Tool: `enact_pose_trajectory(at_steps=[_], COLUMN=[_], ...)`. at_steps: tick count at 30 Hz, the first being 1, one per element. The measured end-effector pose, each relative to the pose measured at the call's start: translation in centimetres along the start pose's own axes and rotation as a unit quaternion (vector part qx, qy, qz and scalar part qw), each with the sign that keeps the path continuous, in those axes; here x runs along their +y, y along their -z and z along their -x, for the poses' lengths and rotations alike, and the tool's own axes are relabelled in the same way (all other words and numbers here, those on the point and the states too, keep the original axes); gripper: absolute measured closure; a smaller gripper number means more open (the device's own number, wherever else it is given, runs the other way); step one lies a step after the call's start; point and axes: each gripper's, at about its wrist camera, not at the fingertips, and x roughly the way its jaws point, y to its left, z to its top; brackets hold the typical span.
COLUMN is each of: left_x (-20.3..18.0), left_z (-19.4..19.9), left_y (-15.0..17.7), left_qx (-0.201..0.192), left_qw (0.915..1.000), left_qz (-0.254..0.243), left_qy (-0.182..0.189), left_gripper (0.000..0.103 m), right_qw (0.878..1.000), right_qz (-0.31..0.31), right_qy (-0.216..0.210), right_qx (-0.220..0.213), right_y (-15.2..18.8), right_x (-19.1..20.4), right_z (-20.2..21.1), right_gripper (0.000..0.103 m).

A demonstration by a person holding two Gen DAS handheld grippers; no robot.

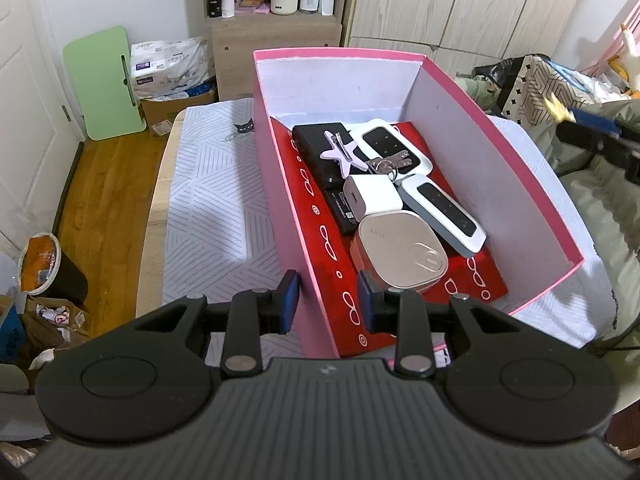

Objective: Organize rigid objects
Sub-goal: 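Carry the yellow star clip with the right gripper into the box and release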

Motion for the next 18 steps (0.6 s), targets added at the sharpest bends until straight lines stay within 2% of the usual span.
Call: enact_pose_trajectory(at_steps=[6, 10, 13, 18], left_x=[-0.3, -0.3, -0.1, -0.4], left_z=[0.1, 0.1, 0.2, 0.4], left_y=[-0.3, -0.3, -0.3, -0.1], left_qx=[0.011, 0.01, 0.011, 0.006], left_qw=[0.9998, 0.9997, 0.9997, 0.9996], left_qz=[-0.009, -0.016, -0.015, -0.018], left_qy=[-0.011, -0.018, -0.019, -0.022], left_gripper=[0.077, 0.082, 0.086, 0.086], right_qw=[0.996, 0.984, 0.975, 0.965], right_qz=[0.07, 0.147, 0.196, 0.219], right_qy=[-0.035, -0.069, -0.062, -0.061], right_qx=[0.047, 0.071, 0.087, 0.13], right_y=[-3.3, -3.8, -3.6, -3.7], right_x=[3.3, 5.1, 6.2, 6.7], right_z=[-3.9, -7.1, -9.6, -13.3], right_gripper=[0.044, 0.044, 0.044, 0.044])
